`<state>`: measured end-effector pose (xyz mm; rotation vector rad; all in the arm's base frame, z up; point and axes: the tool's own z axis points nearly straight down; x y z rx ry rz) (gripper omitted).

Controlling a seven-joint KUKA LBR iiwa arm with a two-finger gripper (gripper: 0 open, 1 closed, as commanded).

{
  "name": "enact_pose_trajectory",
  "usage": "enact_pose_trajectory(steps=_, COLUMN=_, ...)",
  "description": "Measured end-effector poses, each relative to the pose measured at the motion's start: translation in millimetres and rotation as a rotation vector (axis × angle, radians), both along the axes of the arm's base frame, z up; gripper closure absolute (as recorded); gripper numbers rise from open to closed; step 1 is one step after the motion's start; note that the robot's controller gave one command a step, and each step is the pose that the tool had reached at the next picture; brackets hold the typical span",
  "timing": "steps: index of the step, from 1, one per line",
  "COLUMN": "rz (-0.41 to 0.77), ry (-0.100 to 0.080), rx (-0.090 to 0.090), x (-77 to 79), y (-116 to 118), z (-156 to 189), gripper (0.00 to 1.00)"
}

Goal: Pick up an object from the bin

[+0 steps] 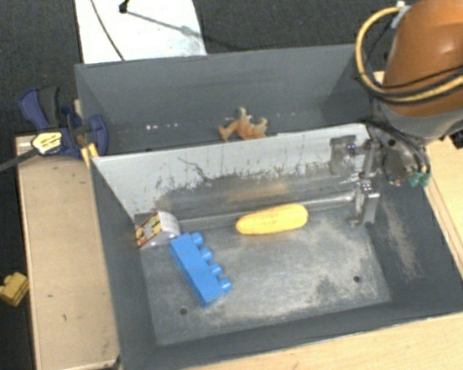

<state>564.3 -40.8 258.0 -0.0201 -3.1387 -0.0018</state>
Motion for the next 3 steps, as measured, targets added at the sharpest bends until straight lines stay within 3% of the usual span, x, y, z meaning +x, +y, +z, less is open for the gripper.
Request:
enact_pose_trajectory(steps=1, rz=0.083, ry=-0.019, rx=-0.002, x=-11.1, y=7, z=-13, gripper=0.0)
enact_pose_trajectory(steps=2, rz=0.03, ry=0.002, rx=-0.001, x=1.3, y=46, z=-25, gripper=0.0)
enact_pose_trajectory(steps=3, rz=0.083, ry=-0.012, rx=-0.001, x=3.8, y=74, z=-48, gripper=0.0)
